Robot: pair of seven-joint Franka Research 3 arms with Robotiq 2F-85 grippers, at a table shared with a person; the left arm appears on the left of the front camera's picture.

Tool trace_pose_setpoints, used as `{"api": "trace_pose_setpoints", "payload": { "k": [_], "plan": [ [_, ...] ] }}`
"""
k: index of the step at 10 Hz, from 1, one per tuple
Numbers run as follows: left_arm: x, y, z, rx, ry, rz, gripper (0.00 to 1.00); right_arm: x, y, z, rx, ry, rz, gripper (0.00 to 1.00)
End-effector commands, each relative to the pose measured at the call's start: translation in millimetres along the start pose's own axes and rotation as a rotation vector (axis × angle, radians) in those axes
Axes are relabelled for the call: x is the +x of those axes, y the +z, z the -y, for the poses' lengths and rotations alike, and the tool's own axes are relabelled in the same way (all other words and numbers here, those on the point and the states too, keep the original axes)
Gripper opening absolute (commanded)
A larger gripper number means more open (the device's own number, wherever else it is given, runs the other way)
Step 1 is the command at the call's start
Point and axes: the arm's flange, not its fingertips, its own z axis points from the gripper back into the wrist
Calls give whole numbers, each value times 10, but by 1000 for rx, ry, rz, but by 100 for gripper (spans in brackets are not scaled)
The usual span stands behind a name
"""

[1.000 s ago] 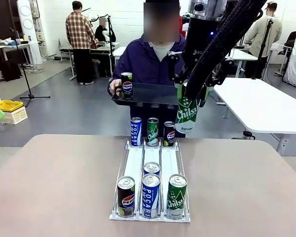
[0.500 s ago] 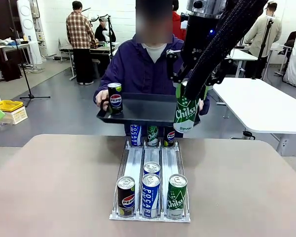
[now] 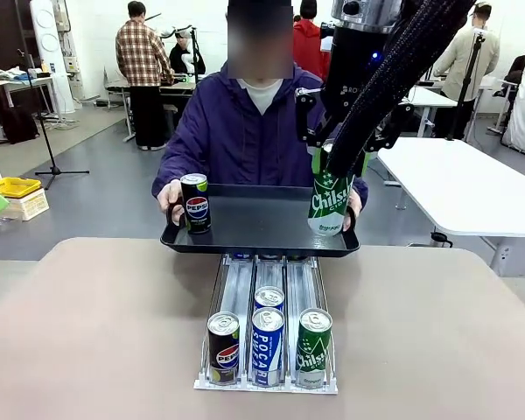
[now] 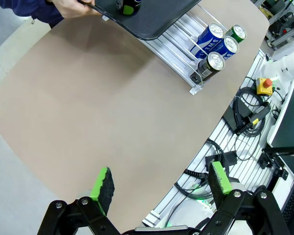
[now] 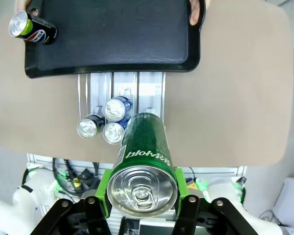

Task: Retrieve and hand over the desired beverage to the person.
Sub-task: Place the picked can on the Handle tray extended by the person.

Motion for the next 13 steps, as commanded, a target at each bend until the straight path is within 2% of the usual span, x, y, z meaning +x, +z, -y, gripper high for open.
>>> {"api": "trace_pose_setpoints", "payload": {
  "k": [1, 9, 10, 13],
  "plan": [
    [-13, 18, -10, -9, -13, 3, 100, -31, 17, 36, -7, -10, 11, 0],
    [-13, 18, -10, -9, -13, 3, 100, -31, 17, 36, -7, -10, 11, 0],
    [-13, 18, -10, -9, -13, 3, 100, 0, 0, 0, 0, 0, 0, 58],
    [-13, 18, -10, -9, -13, 3, 100, 616, 10, -140, 25, -15, -71, 58]
  ]
}}
